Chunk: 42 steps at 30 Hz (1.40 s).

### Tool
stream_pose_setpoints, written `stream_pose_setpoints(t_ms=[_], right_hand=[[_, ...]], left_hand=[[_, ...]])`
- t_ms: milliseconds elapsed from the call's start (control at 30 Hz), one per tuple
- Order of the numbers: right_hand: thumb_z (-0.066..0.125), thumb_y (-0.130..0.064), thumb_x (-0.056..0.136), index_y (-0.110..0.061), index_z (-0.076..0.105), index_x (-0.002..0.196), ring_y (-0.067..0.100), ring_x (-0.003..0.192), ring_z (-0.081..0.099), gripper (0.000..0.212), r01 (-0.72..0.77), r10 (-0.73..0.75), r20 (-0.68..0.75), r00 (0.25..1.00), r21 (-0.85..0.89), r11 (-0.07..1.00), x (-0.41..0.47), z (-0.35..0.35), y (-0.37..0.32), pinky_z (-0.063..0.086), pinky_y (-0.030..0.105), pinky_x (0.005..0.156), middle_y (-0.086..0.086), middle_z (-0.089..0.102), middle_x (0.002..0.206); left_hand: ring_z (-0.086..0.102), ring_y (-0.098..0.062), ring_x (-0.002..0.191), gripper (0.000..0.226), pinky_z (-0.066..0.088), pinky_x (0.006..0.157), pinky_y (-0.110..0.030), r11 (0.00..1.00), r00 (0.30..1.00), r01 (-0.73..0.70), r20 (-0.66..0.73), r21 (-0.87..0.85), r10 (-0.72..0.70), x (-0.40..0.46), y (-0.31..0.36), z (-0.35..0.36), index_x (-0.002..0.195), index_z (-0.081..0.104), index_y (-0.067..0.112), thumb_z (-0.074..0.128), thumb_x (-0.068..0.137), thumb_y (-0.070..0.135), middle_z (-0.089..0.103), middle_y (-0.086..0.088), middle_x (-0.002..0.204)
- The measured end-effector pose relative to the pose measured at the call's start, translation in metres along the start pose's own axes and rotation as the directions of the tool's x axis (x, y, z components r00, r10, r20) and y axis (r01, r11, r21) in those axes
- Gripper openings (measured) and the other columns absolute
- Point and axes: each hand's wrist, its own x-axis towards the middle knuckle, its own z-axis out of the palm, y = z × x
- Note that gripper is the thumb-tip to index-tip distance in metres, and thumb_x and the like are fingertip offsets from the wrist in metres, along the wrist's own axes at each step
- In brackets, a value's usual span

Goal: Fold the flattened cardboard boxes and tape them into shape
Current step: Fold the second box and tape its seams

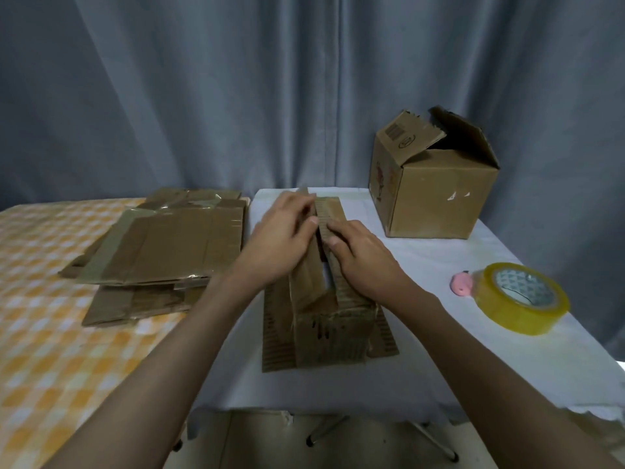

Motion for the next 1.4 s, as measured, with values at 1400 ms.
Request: stream_pose_setpoints(t_ms=[1400], right_hand=[[0.074, -0.017, 0.084, -0.012, 0.060, 0.115, 0.023, 0.095, 0.058, 0.034, -0.468, 0.446, -0.178, 0.877, -0.112, 0.876, -0.027, -0.104, 0.105, 0.037, 0.026, 0.075, 0.008, 0.068, 0.111]], left_hand=[[0.001, 0.014, 0.145, 0.108, 0.009, 0.124, -0.035, 0.990, 0.884, -0.140, 0.451, -0.003, 0.126, -0.032, 0.007, 0.004, 0.153, 0.023, 0.045, 0.051, 0.061, 0.094, 0.012, 0.031, 0.159]])
